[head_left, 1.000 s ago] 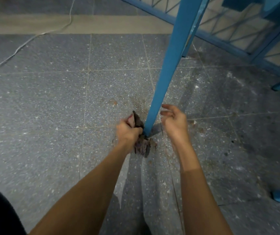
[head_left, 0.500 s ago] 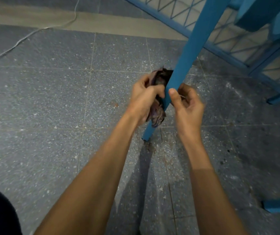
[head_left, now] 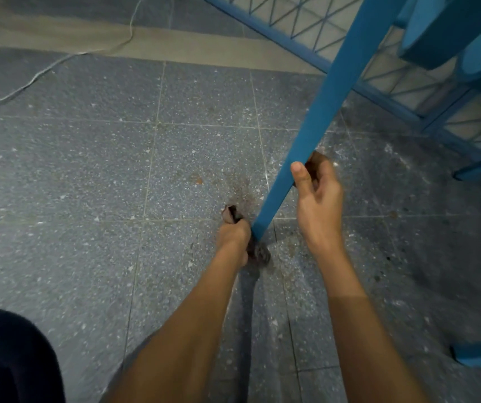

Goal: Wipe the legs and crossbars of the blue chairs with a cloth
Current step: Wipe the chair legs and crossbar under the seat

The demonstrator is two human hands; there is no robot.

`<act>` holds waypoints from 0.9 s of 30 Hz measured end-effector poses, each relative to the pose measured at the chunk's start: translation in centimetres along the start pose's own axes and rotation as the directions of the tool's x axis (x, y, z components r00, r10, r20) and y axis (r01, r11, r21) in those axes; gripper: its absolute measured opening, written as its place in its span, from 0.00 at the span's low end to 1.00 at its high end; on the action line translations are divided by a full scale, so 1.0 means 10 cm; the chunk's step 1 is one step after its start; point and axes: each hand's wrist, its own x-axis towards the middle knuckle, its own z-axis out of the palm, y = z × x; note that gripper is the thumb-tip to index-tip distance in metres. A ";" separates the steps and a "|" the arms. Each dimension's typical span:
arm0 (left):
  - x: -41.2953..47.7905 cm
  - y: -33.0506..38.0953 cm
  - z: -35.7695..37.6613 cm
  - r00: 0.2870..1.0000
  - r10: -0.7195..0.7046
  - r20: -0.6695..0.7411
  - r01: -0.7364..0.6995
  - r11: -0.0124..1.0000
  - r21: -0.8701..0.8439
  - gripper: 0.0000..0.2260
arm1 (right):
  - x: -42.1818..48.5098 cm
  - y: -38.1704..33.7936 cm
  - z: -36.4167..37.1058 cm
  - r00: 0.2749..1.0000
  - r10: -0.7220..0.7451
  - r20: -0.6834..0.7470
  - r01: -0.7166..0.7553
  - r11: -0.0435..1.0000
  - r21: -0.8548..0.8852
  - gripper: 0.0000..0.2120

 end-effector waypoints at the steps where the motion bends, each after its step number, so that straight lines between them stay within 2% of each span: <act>1: -0.02 0.08 0.00 0.998 -0.044 0.037 0.047 0.995 -0.082 0.06 | -0.01 0.00 -0.01 1.000 -0.003 -0.005 0.003 1.000 0.005 0.10; 3: -0.03 0.17 -0.01 0.992 -0.081 0.096 0.093 0.988 -0.125 0.06 | -0.01 0.00 -0.01 1.000 0.000 -0.005 0.000 1.000 0.010 0.09; 8: 0.04 -0.10 -0.10 0.991 -0.115 0.074 0.122 0.987 -0.105 0.10 | -0.02 -0.01 0.00 1.000 0.015 -0.022 -0.015 1.000 0.003 0.09; 9: 0.06 -0.16 -0.12 0.995 -0.087 0.052 0.092 0.989 -0.119 0.10 | -0.02 -0.01 0.00 1.000 0.018 -0.023 -0.018 1.000 -0.001 0.08; 13: -0.01 -0.21 -0.13 0.998 0.039 0.053 -0.033 0.994 -0.105 0.20 | -0.04 -0.05 0.00 0.999 0.033 -0.009 -0.033 0.999 -0.008 0.09; 17: -0.17 0.03 -0.06 0.985 0.089 0.150 -0.076 0.993 -0.091 0.18 | -0.06 -0.07 0.01 0.999 0.048 -0.023 -0.048 0.999 -0.013 0.06; 19: -0.31 0.23 -0.06 0.973 0.133 0.191 -0.134 0.991 -0.006 0.10 | -0.07 -0.08 0.01 0.998 0.061 -0.025 -0.061 0.998 -0.015 0.05; 21: -0.41 0.39 -0.09 0.949 0.204 0.240 -0.231 0.968 0.093 0.08 | -0.08 -0.11 -0.01 0.997 0.073 -0.027 -0.074 0.997 -0.031 0.06; 23: -0.44 0.45 -0.14 0.903 0.280 0.326 -0.362 0.904 0.228 0.15 | -0.09 -0.15 -0.02 0.995 0.099 -0.022 -0.100 0.994 -0.047 0.07; 25: -0.50 0.44 -0.20 0.885 0.249 0.394 -0.391 0.856 0.338 0.22 | -0.12 -0.20 -0.01 0.991 0.135 -0.023 -0.136 0.989 -0.052 0.08; 27: -0.67 0.50 -0.23 0.869 0.238 0.433 -0.391 0.867 0.308 0.20 | -0.14 -0.24 0.00 0.986 0.166 -0.028 -0.168 0.985 -0.049 0.11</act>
